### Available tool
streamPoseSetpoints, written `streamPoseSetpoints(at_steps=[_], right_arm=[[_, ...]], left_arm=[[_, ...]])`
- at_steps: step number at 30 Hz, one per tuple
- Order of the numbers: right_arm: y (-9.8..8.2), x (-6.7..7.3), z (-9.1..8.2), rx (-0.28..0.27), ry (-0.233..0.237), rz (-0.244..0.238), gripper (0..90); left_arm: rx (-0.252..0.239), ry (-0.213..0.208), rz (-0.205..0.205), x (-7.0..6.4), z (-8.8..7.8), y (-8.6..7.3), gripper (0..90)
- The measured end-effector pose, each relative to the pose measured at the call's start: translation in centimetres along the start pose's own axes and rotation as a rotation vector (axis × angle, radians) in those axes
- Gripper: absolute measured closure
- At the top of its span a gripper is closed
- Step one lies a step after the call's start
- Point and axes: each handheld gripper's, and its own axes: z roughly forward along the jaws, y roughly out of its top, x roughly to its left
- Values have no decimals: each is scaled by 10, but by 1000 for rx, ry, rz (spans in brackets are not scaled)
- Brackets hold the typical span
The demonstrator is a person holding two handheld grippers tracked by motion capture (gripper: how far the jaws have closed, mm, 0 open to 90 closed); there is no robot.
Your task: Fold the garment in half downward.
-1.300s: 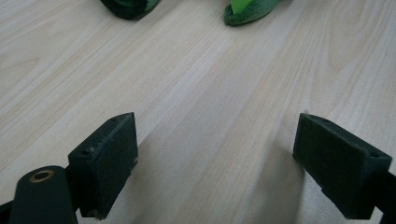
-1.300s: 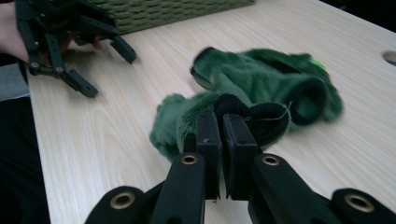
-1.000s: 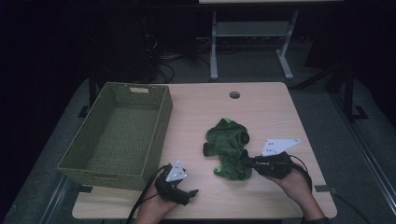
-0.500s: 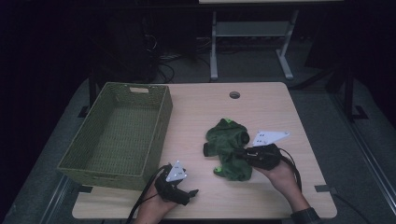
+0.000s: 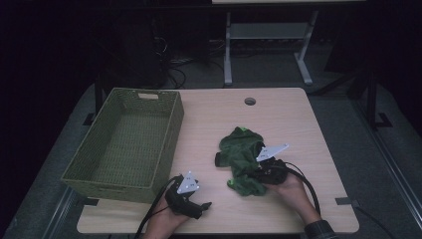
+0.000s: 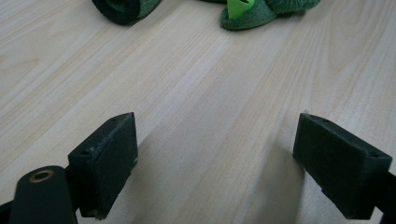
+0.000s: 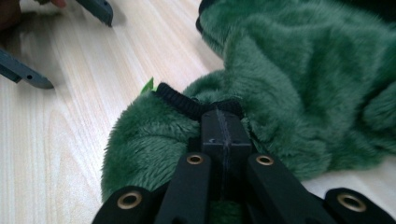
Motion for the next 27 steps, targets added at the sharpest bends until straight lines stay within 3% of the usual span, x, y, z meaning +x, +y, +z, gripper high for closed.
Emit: streamPoseSetpoints(at_steps=[7,14,20,27], right_arm=[[-8,8,3,24,25,22,899],[-8,13,0,16,7,12,888],[-5,15,-17,-26,-40,4,717],[-5,8,-31,-69,-40,13,595]], left_arm=[[1,-7,8,1,0,0,127],[1,-9,8,1,0,0,127],[4,-8,12,1,-1,0,128],[6,-7,-7,3,1,4,136]])
